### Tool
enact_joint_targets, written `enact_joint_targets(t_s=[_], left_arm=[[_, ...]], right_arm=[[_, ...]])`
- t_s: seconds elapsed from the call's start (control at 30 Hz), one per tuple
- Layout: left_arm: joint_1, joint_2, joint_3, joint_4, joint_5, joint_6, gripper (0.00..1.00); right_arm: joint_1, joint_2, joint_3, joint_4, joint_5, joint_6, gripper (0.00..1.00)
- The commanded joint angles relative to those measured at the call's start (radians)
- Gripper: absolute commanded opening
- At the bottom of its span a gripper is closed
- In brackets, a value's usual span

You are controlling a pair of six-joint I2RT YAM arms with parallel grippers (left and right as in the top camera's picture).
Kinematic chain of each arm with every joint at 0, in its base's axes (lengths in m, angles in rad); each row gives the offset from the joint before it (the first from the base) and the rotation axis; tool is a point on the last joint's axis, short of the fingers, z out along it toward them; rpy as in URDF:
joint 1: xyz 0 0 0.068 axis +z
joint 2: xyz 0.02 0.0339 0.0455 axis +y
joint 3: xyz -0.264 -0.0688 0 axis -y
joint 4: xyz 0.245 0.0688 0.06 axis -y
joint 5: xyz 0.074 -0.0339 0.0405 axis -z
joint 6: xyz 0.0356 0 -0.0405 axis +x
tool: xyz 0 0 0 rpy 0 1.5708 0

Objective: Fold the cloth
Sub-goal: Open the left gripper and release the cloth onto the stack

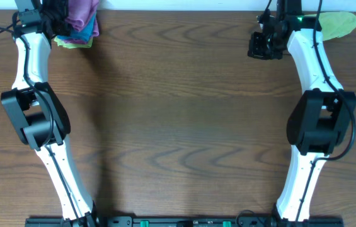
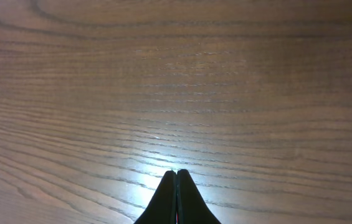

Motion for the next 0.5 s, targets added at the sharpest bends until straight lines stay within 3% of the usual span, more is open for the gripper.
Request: enact_joint_targets(t_s=[0.0, 0.2, 0.47], left_arm=[[0.016, -0.035, 0.006, -0.018, 0.037, 0.030, 0.95], [0.054, -0.081, 0.006, -0.146, 0.021, 0.056, 0.95], [0.069, -0.130, 0.006, -0.202, -0.012, 0.128, 0.95]], right_arm=[[0.015, -0.025, 0.018, 0.000, -0.011, 0.011, 0.01], [0.019, -0.025, 0.018, 0.003, -0.011, 0.011, 0.02], [0.019, -0.025, 0.018, 0.002, -0.011, 0.011, 0.02]])
